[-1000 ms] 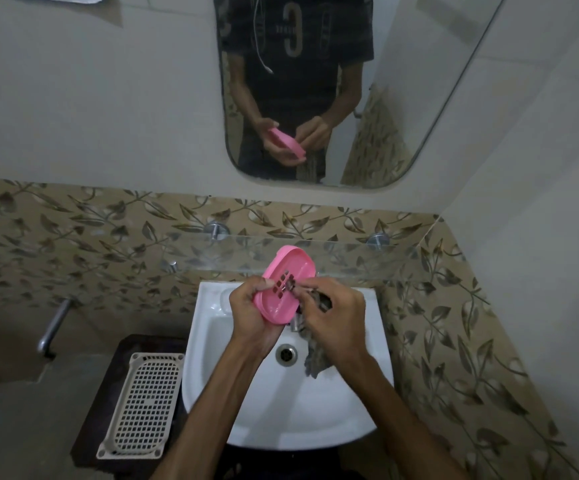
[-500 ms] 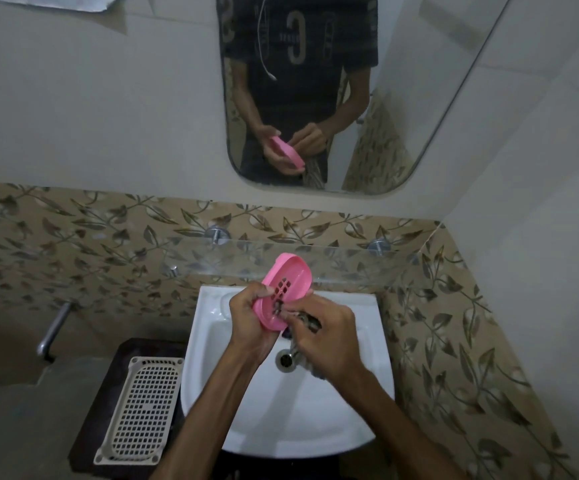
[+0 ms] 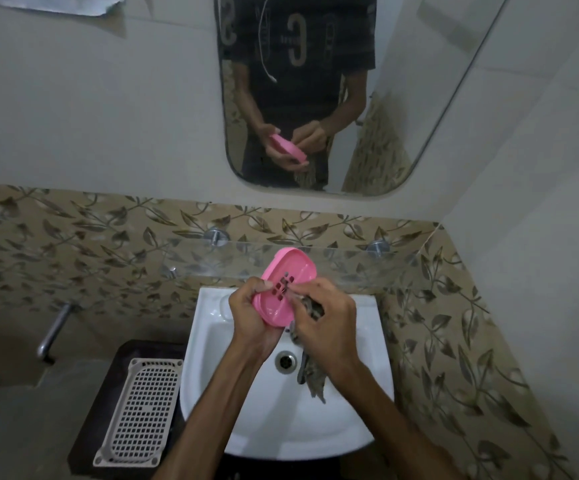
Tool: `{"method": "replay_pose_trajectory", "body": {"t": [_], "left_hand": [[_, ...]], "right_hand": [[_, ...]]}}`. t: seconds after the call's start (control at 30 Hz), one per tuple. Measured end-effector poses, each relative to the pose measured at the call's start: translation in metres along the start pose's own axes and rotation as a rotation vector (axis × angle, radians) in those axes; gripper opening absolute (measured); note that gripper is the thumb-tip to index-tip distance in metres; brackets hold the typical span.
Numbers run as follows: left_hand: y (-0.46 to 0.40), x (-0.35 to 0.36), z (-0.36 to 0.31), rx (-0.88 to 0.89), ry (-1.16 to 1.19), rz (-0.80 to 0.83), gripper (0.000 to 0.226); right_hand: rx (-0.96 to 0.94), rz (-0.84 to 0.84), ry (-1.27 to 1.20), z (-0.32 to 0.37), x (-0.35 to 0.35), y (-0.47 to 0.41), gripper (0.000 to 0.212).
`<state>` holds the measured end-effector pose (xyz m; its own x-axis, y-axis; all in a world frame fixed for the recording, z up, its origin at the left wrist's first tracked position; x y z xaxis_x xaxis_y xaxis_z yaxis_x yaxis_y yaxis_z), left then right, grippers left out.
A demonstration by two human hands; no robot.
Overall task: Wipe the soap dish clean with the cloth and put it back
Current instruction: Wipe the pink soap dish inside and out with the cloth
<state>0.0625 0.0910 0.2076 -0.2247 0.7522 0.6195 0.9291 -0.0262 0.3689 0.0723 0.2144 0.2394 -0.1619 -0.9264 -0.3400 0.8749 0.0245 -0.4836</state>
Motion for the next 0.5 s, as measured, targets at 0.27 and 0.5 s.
{"method": "replay_pose_trajectory", "body": {"t": [0.27, 0.5], "left_hand": [[-0.003, -0.006, 0.003, -0.015, 0.019, -0.027, 0.047], [-0.006, 0.0, 0.006, 0.03, 0.02, -0.048, 0.036]], "right_hand": [[0.024, 0.095, -0.031, 0.0, 0.008, 0.006, 0.018], [0.236, -0.071, -0.063, -0.016, -0.001, 0.01, 0.015]]}}
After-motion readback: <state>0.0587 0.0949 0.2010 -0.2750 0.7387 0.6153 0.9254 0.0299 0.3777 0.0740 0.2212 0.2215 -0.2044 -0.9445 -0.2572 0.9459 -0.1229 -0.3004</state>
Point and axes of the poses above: each hand's wrist, its own y-axis away from the middle knuckle, its own x-axis out of the palm, z = x × y, the point moved 5 cm from there along -y, towards the middle knuckle, and after that the axes turned 14 degrees about -y, right-handed, at the moved point
